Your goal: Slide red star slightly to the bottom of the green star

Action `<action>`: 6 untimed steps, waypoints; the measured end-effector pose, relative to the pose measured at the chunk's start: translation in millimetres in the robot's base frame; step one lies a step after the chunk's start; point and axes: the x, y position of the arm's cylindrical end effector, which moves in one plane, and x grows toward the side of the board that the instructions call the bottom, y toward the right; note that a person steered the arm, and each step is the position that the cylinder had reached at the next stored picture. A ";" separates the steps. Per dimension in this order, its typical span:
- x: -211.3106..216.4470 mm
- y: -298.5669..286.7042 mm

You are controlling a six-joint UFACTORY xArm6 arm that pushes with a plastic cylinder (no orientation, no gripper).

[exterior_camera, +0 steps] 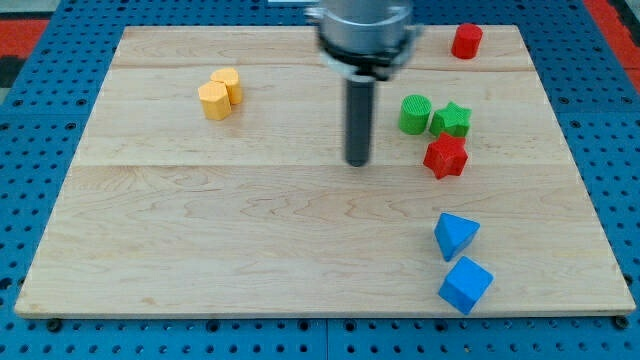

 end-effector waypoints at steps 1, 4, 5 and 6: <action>26.3 65.4; 56.4 141.1; 56.4 154.5; 56.4 167.4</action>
